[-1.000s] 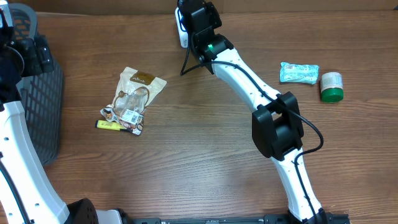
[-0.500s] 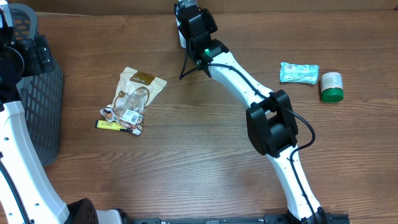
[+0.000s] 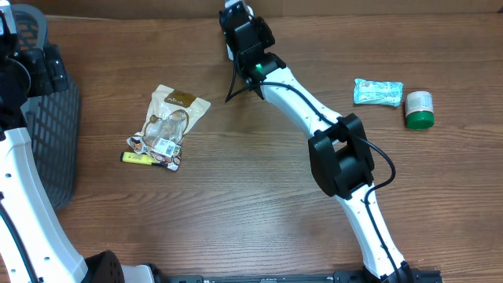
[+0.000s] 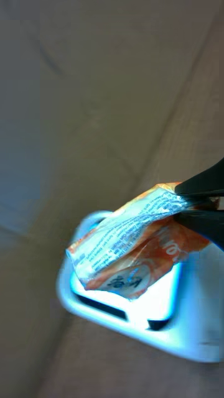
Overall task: Scan the item barcode
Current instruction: 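Carry the orange packet right and set it down near the jar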
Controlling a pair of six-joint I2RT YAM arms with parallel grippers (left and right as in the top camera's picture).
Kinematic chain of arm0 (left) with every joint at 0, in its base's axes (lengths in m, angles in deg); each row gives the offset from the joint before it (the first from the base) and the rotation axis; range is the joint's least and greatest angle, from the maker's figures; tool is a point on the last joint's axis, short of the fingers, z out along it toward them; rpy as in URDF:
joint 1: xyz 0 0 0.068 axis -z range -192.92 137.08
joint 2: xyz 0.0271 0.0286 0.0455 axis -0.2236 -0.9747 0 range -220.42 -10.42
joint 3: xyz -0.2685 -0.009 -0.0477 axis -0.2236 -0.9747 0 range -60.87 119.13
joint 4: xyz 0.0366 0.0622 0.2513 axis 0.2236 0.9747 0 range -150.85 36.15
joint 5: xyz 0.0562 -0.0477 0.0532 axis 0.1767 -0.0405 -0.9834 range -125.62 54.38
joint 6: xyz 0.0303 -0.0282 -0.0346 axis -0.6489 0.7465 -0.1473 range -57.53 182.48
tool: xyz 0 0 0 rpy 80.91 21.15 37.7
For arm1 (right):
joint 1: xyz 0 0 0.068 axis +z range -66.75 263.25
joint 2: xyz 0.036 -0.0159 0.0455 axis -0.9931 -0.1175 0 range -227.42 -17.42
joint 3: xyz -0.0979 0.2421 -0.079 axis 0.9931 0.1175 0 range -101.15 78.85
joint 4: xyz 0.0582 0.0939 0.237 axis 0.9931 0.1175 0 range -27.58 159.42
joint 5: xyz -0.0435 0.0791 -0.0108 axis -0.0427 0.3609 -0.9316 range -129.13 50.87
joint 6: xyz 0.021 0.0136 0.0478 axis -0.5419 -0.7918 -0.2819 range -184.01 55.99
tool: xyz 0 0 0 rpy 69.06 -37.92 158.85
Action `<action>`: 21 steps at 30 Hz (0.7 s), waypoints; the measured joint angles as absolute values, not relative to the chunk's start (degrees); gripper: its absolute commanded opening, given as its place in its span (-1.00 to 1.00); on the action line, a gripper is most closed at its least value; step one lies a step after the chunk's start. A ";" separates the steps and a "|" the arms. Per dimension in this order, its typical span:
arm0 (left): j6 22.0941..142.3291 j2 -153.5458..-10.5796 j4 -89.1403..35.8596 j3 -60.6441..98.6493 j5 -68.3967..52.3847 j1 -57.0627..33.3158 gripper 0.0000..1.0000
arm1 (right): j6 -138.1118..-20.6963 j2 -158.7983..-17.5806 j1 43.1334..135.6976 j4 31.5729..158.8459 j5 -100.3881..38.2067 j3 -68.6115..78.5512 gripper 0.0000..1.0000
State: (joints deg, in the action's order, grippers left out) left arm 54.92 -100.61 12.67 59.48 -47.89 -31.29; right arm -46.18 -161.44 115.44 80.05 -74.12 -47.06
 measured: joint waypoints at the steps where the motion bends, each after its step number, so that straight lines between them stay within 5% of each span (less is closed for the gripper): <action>1: 54.92 -100.61 12.69 59.48 -47.89 -31.29 1.00 | -46.66 -161.25 115.70 83.02 -74.36 -47.06 -0.93; 12: 54.92 -100.61 12.82 59.48 -47.89 -31.27 1.00 | -65.42 -142.78 116.14 117.97 -64.61 -46.73 -0.92; 21: 54.92 -100.61 12.82 59.48 -47.87 -31.27 1.00 | -77.57 -128.07 104.79 146.30 -53.55 -47.85 -0.92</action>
State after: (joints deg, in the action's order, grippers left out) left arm 54.92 -100.61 12.82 59.48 -47.87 -31.27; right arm -77.57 -128.07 104.79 146.30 -53.55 -47.85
